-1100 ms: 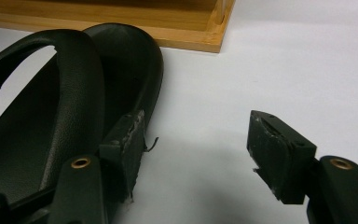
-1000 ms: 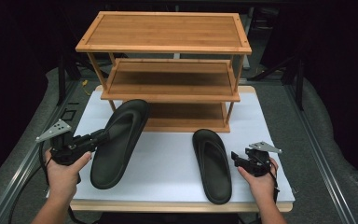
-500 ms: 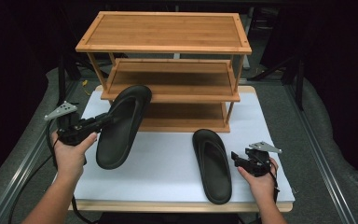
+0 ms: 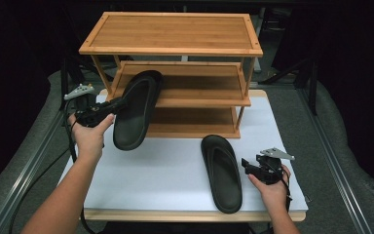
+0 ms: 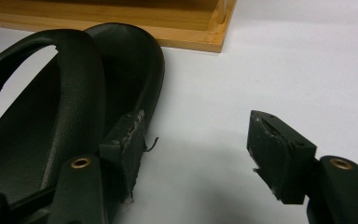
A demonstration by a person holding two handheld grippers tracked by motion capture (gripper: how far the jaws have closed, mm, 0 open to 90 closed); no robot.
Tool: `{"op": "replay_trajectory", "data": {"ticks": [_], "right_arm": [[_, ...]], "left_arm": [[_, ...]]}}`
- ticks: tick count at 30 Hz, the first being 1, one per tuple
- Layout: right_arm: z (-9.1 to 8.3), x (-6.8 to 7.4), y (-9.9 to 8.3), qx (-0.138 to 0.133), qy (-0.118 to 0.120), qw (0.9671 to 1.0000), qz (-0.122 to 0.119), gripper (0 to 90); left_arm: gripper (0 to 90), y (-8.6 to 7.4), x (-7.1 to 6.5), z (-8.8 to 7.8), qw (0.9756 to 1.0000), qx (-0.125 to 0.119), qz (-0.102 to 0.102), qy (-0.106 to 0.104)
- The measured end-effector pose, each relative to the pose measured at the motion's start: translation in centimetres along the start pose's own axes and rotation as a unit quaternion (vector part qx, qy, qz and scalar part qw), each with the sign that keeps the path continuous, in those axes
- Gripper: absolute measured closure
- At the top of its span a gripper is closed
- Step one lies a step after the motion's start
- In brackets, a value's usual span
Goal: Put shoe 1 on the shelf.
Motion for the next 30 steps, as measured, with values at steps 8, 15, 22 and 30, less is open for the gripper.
{"op": "replay_trajectory", "data": {"ticks": [8,15,22,30], "right_arm": [[0.0,0.0,0.1,-0.004,0.003,1.0,0.004,36.3],[-0.1,0.0,0.1,-0.003,0.004,1.0,0.006,36.3],[-0.1,0.0,0.1,-0.002,0.01,0.9999,0.007,36.3],[-0.1,0.0,0.1,-0.002,0.012,0.9999,0.008,36.3]], "left_arm": [[72.5,1.3,0.6,3.2,0.9999,0.005,-0.005,0.015],[72.6,2.1,1.2,5.1,0.9997,0.0,-0.017,0.018],[72.6,2.9,2.0,7.1,0.999,-0.008,-0.04,0.017],[72.6,3.4,2.2,8.5,0.9988,-0.005,-0.036,0.032]]}}
Point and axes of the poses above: each handheld gripper's, and its own axes: z roughly forward along the jaws, y roughly out of its top, x roughly to its left, the point moved 7 cm from there along z, roughly forward along the jaws, and after that the axes turned 2 degrees about z, right-handed, at the moved point
